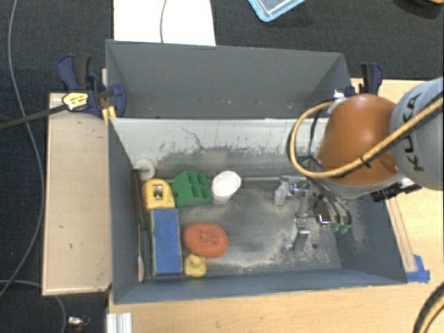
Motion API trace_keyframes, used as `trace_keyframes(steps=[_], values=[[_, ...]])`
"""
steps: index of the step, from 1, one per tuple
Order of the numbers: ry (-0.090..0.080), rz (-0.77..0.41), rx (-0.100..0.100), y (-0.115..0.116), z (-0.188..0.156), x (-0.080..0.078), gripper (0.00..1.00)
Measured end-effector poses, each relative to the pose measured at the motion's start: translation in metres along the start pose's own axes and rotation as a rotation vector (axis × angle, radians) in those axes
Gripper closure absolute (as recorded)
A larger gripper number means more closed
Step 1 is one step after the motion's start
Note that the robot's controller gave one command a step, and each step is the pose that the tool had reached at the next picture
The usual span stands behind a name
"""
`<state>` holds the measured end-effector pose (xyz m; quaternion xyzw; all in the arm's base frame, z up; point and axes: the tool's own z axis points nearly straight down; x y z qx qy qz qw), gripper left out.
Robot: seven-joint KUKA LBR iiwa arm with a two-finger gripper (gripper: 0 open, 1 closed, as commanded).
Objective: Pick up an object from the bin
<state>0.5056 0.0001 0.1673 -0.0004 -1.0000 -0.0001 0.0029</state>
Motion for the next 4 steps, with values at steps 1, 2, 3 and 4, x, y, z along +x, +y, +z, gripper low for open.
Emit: trace_keyframes(steps=[1,2,3,4], values=[[-0.008,0.000,0.000,0.000,-0.004,-0.002,0.00],[-0.013,0.011,-0.001,0.061,0.025,-0.026,0.00],[-0.013,-0.135,0.001,0.083,0.051,-0.028,0.00],[-0.013,-0.035,-0.001,0.086,0.041,-0.036,0.00]])
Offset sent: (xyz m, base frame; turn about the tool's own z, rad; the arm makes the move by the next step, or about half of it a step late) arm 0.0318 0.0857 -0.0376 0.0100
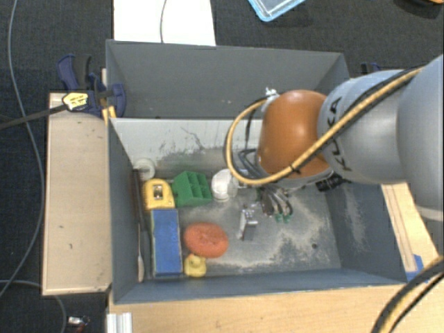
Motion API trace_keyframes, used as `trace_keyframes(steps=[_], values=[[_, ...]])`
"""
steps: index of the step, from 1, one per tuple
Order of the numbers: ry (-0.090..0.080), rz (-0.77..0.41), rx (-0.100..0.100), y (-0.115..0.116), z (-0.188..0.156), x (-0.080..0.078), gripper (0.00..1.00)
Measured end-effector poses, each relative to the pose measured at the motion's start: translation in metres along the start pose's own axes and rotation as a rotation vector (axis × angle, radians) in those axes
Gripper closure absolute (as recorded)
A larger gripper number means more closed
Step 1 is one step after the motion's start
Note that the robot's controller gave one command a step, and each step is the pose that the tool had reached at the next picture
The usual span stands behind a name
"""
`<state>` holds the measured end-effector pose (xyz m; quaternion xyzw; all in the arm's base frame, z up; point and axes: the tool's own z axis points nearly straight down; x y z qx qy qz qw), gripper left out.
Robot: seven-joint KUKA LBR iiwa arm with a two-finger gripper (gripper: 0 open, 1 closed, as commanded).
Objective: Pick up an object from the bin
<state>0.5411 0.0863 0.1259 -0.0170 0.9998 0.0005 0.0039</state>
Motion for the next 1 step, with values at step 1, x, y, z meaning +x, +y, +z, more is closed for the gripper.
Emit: trace_keyframes(steps=[1], values=[[-0.005,-0.068,0.001,0.0619,0.0441,0.0215,0.00]])
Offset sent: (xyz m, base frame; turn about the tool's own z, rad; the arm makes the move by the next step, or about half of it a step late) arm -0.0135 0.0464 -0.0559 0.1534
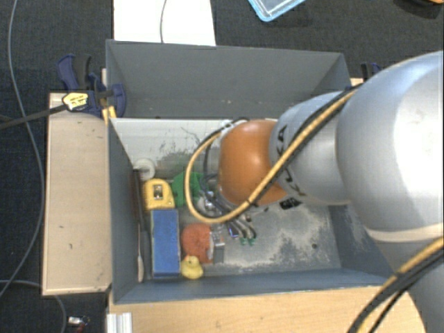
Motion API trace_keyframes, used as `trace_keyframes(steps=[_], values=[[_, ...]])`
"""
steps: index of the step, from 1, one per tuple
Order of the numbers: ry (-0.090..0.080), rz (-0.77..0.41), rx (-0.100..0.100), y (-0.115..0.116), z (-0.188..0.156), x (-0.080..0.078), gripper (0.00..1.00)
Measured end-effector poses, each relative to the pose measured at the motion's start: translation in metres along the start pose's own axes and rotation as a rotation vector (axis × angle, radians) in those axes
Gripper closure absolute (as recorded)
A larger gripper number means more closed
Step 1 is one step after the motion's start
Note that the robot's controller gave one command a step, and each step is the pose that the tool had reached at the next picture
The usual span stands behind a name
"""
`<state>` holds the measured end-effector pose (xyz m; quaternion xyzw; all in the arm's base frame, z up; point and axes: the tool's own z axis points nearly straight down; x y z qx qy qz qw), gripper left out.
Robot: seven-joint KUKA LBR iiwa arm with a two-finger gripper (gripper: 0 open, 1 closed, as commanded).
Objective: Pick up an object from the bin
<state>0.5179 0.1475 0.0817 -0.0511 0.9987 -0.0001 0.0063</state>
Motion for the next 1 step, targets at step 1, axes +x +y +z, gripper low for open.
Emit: trace_keyframes(steps=[1], values=[[0.005,0.006,0.000,0.0191,0.0150,0.0026,0.00]])
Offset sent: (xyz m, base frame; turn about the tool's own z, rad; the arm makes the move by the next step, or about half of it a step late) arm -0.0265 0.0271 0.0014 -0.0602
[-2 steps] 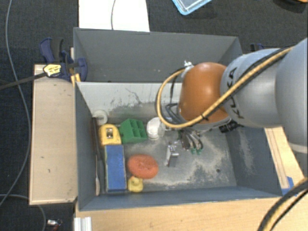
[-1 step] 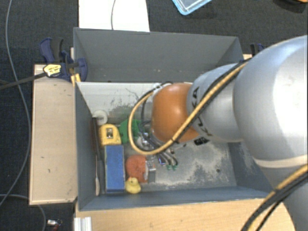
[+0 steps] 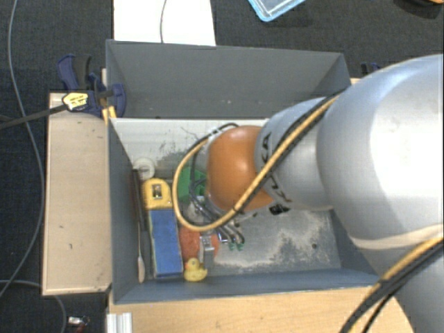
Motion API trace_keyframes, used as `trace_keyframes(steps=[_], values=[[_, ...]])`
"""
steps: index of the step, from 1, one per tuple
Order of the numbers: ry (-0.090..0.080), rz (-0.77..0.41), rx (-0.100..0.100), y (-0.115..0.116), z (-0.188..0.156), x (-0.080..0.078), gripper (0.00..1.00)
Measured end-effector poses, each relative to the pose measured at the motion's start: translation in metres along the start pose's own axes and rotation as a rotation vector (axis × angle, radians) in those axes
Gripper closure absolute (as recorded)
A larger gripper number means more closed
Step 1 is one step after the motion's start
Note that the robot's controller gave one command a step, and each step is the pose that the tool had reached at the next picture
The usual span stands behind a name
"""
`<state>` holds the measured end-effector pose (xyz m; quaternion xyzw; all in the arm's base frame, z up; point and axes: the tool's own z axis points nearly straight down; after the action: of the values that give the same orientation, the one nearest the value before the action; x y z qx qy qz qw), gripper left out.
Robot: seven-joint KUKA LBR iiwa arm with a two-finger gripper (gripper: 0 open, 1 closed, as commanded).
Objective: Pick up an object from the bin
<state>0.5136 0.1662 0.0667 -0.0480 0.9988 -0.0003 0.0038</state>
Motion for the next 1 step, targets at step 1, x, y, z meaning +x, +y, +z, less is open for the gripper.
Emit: trace_keyframes(steps=[1], values=[[-0.003,-0.065,0.001,0.0096,-0.0174,0.0202,1.00]])
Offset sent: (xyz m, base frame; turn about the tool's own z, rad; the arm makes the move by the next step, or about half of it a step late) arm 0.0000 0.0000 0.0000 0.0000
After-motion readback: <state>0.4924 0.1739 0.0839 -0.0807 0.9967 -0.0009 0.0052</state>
